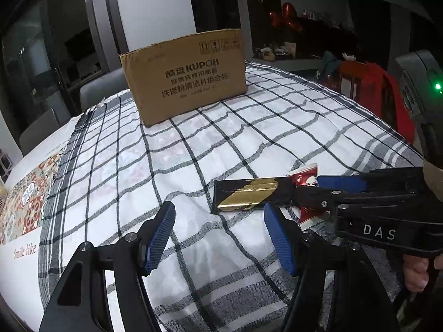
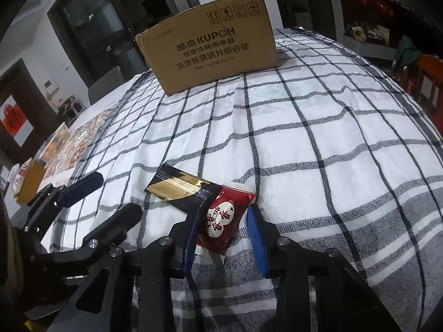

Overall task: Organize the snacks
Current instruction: 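Grasp the black-gold bar with the left tool while the right tool grasps the red-white candy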

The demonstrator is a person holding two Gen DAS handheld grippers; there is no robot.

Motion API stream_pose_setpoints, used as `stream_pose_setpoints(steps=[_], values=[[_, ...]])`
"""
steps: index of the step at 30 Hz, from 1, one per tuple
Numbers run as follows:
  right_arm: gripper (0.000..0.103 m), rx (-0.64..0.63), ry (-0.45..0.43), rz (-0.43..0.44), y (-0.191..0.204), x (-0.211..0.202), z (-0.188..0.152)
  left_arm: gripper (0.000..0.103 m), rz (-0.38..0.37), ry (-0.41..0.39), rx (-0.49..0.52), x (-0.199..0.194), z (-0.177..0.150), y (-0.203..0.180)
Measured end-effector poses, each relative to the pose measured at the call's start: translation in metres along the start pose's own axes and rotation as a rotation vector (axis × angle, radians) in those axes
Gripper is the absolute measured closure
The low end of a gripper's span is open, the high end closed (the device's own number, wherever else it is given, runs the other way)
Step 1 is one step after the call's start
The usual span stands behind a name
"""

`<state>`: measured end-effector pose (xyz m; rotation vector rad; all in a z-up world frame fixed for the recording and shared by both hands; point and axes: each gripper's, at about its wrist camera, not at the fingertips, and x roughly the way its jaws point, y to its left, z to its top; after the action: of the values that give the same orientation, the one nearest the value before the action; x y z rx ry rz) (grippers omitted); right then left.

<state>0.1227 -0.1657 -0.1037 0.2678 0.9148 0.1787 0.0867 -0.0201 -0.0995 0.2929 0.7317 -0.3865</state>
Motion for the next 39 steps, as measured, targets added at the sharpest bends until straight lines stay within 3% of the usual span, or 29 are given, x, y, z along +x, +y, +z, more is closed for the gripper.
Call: stream_pose_setpoints(steps=[7,16,25,39], values=[[0.079,-0.044,-0.029,-0.014,0.003,-0.008,-0.001,0.037,-0.014,0.016,0.009,0.003,0.003,-0.005],[0.079,-0.062,-0.047,-0.051,-0.008,-0.015,-0.001,0.037,-0.023,0.015,0.022,0.004,0.006,-0.014],[0.079,-0.217,-0.083,-0.118,0.016,-0.016,-0.006,0.037,-0.032,0.015,-0.012,0.005,0.004,-0.007],[0.078,-0.206,-0.076,-0.148,0.011,-0.01,-0.005,0.037,-0.037,0.014,-0.033,0.006,0.001,-0.002]])
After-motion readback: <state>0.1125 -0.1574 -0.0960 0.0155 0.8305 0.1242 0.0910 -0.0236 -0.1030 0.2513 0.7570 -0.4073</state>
